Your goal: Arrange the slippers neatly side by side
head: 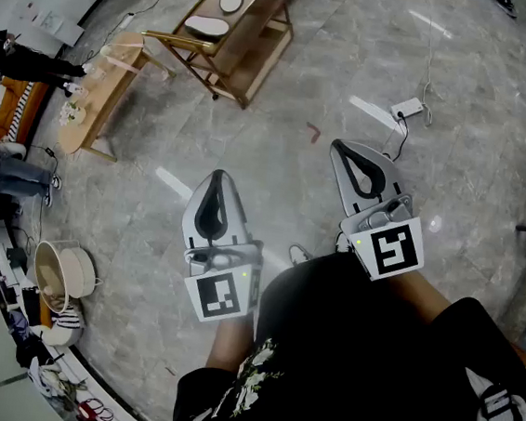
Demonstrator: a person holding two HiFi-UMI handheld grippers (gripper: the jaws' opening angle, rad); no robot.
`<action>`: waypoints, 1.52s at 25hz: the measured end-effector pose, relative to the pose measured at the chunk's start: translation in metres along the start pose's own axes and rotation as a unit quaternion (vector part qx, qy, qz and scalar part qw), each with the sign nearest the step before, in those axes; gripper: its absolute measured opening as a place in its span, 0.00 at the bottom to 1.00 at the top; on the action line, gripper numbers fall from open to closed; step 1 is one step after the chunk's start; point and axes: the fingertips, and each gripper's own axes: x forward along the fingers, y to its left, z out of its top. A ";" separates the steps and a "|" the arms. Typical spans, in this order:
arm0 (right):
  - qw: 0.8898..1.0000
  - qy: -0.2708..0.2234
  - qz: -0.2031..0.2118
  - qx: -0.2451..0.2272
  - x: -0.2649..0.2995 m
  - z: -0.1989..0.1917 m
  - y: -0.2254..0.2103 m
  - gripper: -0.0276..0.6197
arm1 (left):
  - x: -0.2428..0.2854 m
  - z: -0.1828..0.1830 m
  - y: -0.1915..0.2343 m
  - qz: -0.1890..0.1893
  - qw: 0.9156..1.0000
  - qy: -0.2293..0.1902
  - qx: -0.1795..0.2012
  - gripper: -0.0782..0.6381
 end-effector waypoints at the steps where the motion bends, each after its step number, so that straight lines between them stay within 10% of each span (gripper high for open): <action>1: 1.000 -0.001 -0.002 -0.002 0.001 0.000 0.000 0.04 | 0.000 -0.003 0.002 0.000 1.000 0.008 0.006 0.11; 38: 0.997 0.055 0.002 0.049 -0.078 -0.079 -0.084 0.04 | -0.018 -0.066 -0.090 -0.006 0.992 0.124 -0.003 0.11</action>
